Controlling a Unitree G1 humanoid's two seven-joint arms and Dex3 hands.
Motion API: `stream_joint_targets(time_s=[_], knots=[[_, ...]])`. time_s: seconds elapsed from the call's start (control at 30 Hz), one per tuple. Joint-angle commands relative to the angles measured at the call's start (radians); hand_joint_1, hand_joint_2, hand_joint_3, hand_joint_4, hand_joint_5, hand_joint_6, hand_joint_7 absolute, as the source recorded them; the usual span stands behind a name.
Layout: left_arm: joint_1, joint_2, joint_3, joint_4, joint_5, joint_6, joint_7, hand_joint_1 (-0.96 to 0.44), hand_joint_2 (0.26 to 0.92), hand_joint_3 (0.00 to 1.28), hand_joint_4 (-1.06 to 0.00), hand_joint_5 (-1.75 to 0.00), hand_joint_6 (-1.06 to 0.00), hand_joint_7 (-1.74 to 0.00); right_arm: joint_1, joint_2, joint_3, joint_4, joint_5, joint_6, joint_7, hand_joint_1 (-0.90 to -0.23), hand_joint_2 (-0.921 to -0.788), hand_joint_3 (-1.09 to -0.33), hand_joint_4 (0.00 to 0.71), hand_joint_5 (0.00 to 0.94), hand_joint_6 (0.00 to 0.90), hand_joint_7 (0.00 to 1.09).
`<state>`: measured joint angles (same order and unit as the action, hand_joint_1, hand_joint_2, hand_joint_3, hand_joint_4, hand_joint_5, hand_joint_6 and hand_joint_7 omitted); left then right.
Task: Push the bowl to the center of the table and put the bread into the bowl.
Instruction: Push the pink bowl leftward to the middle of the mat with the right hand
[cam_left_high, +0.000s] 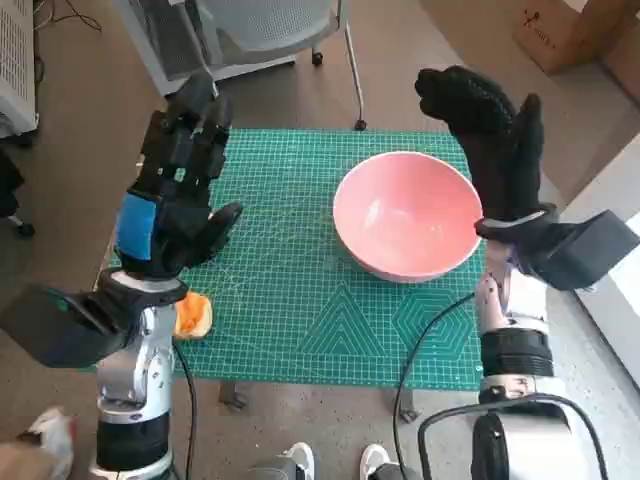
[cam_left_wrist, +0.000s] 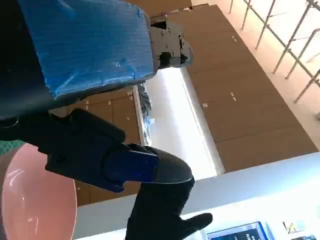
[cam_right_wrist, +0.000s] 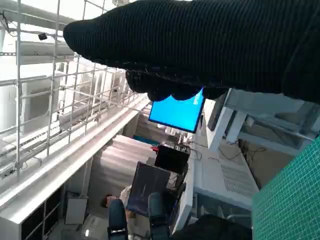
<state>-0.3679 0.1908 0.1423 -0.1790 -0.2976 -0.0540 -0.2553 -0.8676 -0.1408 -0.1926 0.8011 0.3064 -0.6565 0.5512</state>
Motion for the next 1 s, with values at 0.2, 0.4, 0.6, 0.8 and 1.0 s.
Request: stream_joint_targets(time_s=[0.2,0.4,0.6,0.8,1.0], knots=[[-0.011,0.010,-0.001,-0.008,0.006,0.007,-0.003,-0.60,0.921,0.24,-0.07,0.00,0.00,-0.37,0.021,0.004,-0.001,0.022,-0.001,0.019,0.007,-0.720,-0.921,-0.732,0.206,0.001,0.354,0.01],[-0.017,0.014,-0.001,-0.006,0.002,0.012,-0.007,-0.60,0.921,0.24,-0.07,0.00,0.00,-0.37,0.020,0.004,0.001,0.019,0.001,0.027,0.012,-0.722,-0.921,-0.728,0.208,0.001,0.356,0.01],[-0.024,0.016,0.000,-0.003,0.003,0.016,-0.010,-0.59,0.921,0.24,-0.07,0.00,0.00,-0.36,0.021,0.001,0.002,0.010,0.003,0.035,0.020,-0.724,-0.921,-0.727,0.207,0.001,0.355,0.01],[-0.029,0.018,-0.003,-0.003,0.012,0.018,-0.011,-0.59,0.921,0.24,-0.07,0.00,0.00,-0.36,0.022,-0.005,0.000,0.005,0.003,0.038,0.023,-0.719,-0.921,-0.725,0.208,0.001,0.351,0.00],[-0.032,0.021,-0.004,-0.004,0.017,0.019,-0.013,-0.59,0.921,0.24,-0.07,0.00,0.00,-0.35,0.021,-0.013,-0.006,0.012,0.005,0.035,0.028,-0.711,-0.921,-0.726,0.208,0.001,0.348,0.00]])
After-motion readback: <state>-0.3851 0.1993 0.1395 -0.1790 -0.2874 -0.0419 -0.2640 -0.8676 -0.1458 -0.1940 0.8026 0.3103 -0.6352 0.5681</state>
